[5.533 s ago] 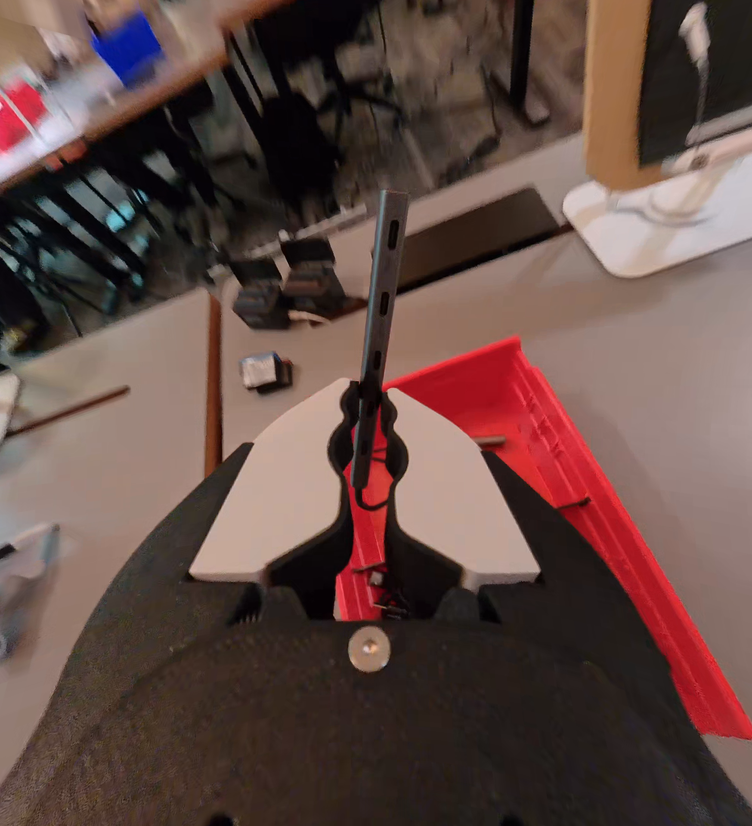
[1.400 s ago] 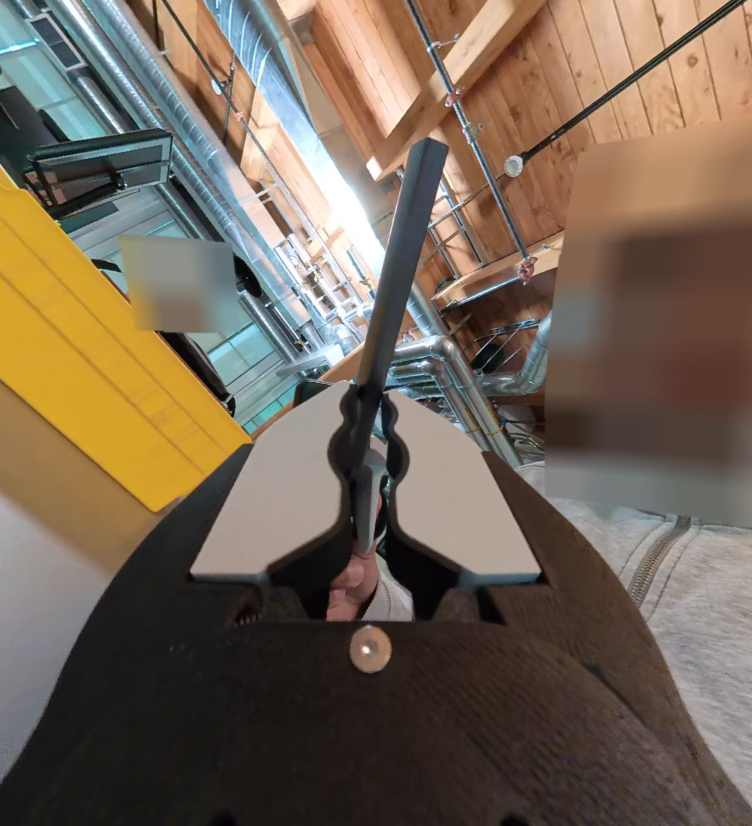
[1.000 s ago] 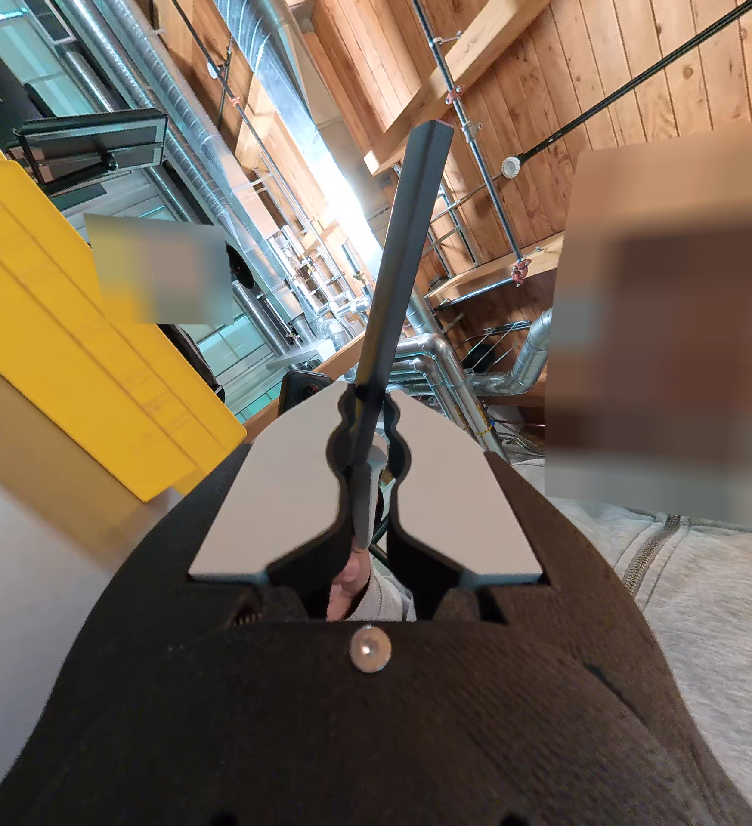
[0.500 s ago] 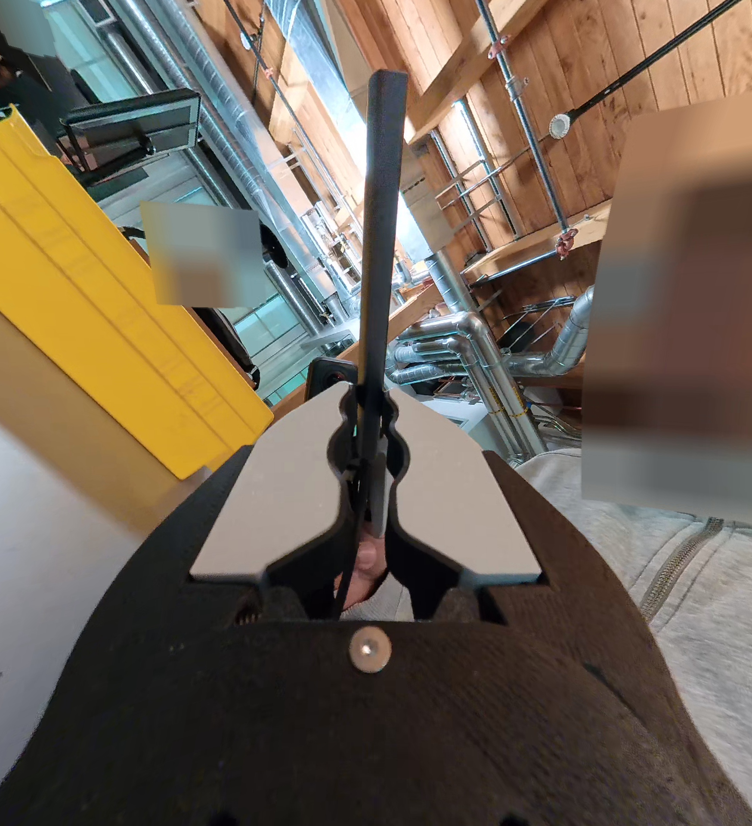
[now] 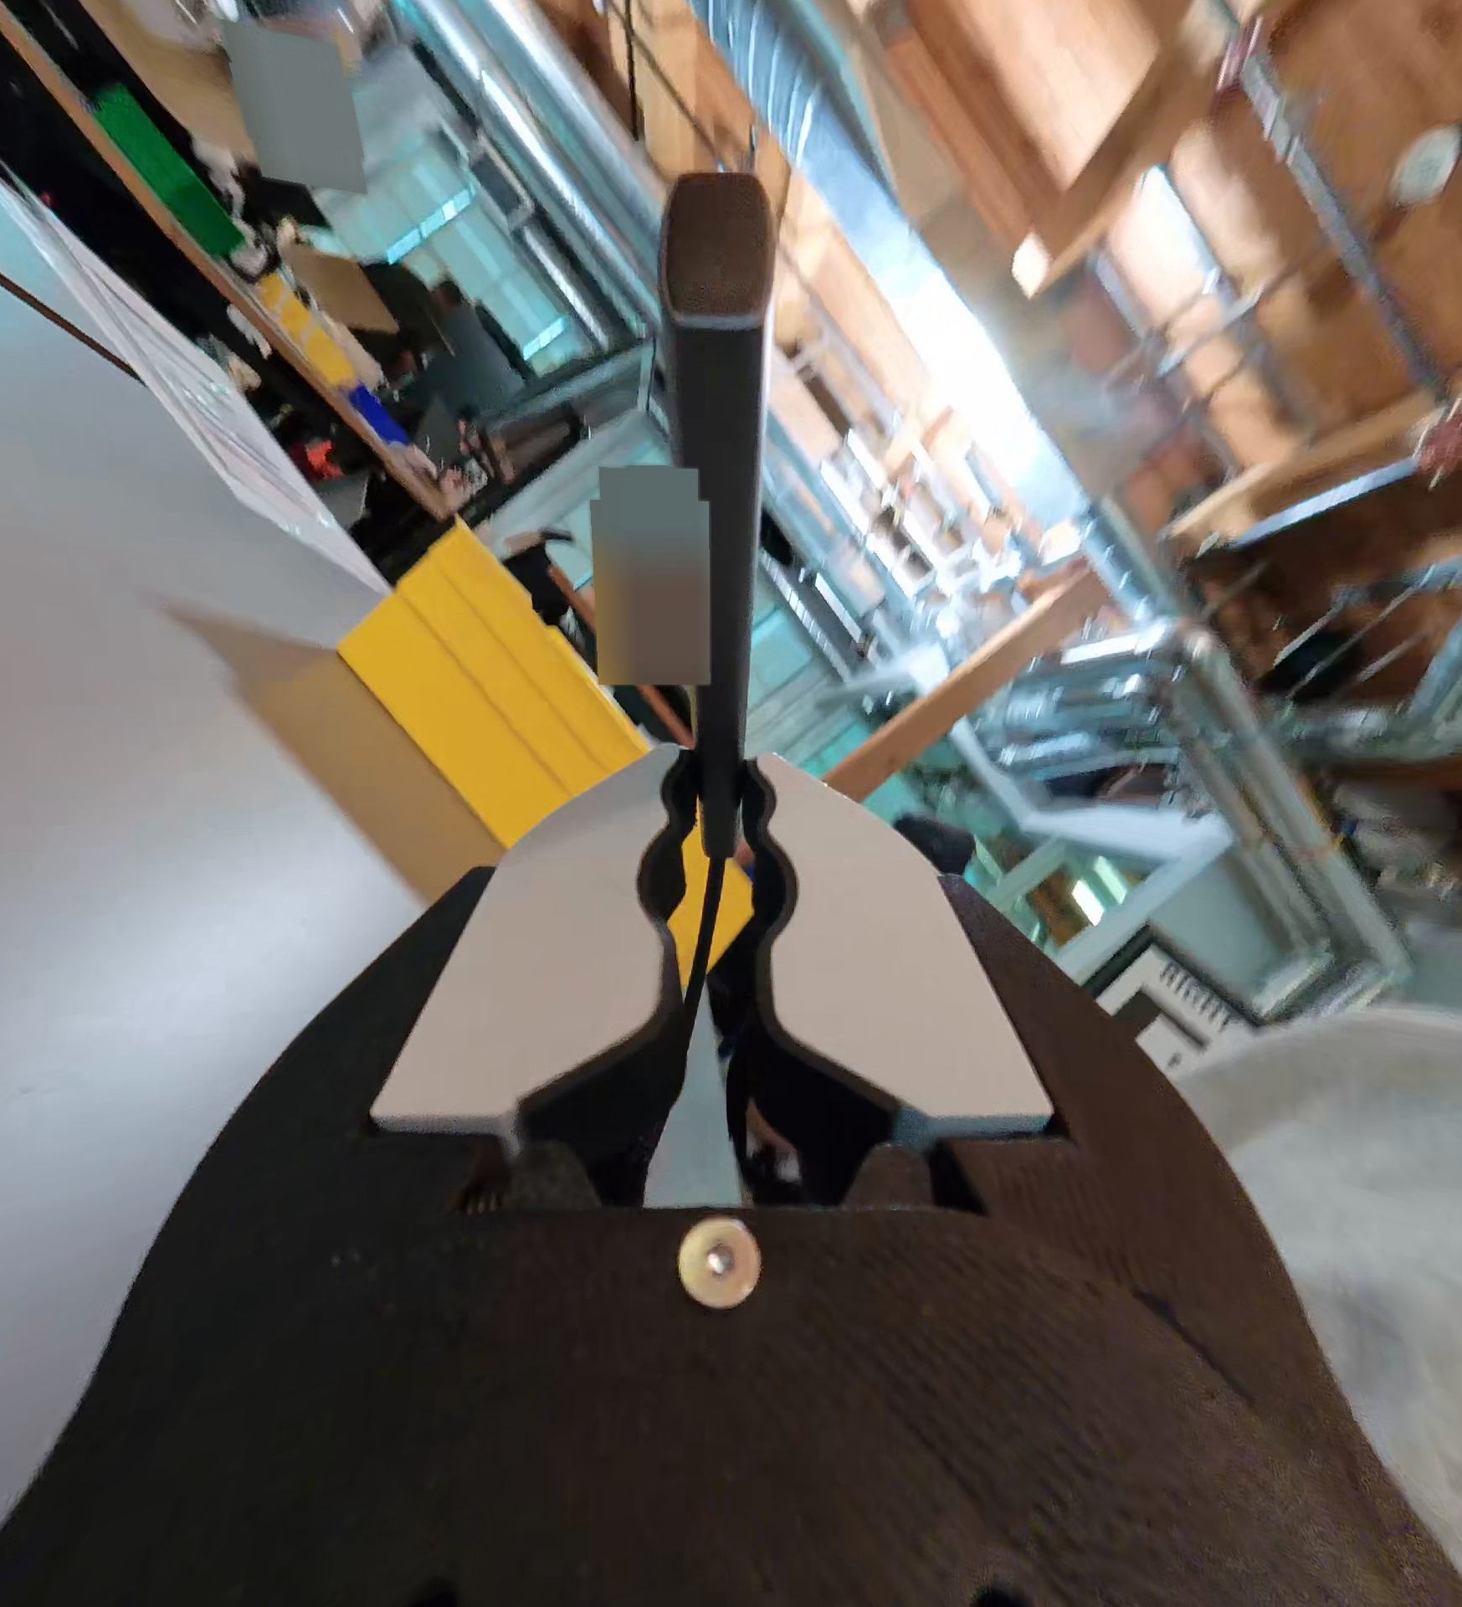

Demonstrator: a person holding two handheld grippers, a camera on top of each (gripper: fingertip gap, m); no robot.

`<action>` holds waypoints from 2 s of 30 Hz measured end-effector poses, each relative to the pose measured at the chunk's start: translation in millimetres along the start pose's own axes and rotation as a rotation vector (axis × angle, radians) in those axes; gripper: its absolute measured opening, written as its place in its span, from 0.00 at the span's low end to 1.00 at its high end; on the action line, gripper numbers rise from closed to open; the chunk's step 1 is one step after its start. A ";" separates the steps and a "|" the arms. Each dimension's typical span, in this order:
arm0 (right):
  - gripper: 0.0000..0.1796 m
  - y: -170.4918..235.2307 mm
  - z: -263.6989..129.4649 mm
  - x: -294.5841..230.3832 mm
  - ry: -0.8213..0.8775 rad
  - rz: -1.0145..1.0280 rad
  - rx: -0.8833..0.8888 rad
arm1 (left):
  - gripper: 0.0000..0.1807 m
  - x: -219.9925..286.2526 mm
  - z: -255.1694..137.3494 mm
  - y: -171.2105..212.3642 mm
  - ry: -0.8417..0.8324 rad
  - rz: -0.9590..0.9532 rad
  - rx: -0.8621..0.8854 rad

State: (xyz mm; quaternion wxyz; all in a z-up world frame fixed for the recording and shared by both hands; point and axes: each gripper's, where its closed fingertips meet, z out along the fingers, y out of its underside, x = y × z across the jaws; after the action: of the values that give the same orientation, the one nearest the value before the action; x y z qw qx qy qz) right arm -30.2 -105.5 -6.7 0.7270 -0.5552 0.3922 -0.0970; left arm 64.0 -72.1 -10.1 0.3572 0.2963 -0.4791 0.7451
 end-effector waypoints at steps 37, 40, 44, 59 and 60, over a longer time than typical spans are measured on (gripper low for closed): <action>0.15 165.0 416.6 -57.6 -0.131 -0.846 -1.416 | 0.06 -53.8 -6.8 -42.5 -0.002 -0.196 -0.021; 0.09 147.7 425.0 -74.6 -0.189 -0.771 -1.282 | 0.06 -53.7 -5.0 -39.1 -0.005 -0.195 -0.035; 0.07 90.4 428.2 -102.5 -0.278 -0.678 -1.025 | 0.06 -55.5 -5.9 -39.8 -0.010 -0.204 -0.031; 0.05 -169.2 197.3 -59.1 0.102 -0.517 -0.385 | 0.06 -56.6 -5.7 -31.3 -0.044 -0.159 -0.092; 0.05 -172.3 172.5 -49.2 0.172 -0.524 -0.399 | 0.06 -56.8 -5.7 -30.3 -0.045 -0.160 -0.097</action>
State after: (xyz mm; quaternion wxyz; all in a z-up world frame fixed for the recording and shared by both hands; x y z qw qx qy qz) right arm 104.3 -13.9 181.3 0.5189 -0.7581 0.3072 -0.2484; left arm 120.5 -72.3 -41.5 0.4185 0.3327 -0.4974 0.6832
